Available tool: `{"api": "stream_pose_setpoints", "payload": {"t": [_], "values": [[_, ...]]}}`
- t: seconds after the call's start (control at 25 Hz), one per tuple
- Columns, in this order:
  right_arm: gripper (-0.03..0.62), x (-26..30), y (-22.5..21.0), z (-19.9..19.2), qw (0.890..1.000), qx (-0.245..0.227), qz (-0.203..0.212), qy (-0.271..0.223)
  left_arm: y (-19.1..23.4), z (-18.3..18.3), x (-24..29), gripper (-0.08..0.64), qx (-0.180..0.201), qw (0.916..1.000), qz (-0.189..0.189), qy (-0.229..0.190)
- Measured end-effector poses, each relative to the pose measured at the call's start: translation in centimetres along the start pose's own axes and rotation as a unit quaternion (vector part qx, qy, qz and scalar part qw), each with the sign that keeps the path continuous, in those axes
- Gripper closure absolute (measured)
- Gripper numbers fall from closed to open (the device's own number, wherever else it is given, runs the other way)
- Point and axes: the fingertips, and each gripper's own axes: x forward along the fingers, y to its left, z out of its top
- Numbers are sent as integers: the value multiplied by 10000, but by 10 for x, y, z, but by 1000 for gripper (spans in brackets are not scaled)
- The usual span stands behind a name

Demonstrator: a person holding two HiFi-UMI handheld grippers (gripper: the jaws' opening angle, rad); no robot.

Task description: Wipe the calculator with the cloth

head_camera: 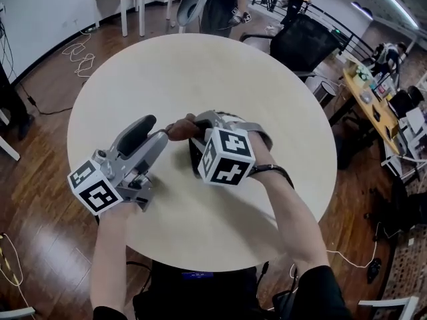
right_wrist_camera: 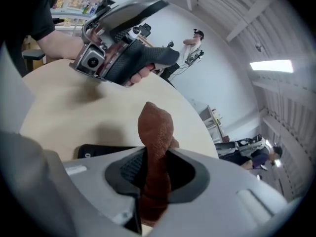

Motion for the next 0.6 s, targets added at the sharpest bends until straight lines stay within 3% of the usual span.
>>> {"api": "stream_pose_setpoints", "payload": {"t": [0.2,0.36,0.44,0.6], "values": [[497,-20,-14,-65,9961,711,-96,521,-1,1,-1,314,48,10000,-38,42],[497,-40,-29,-114,9871,1092,-489,1062,-1,1,-1,314,32,10000,-50,73],[497,-45,-32,-101,9887,1029,-630,891,-1,2,-2,315,34,10000,-54,69],[497,-35,-14,-13,9983,311,-489,-104,0,5,-4,315,22,10000,-10,-9]]}}
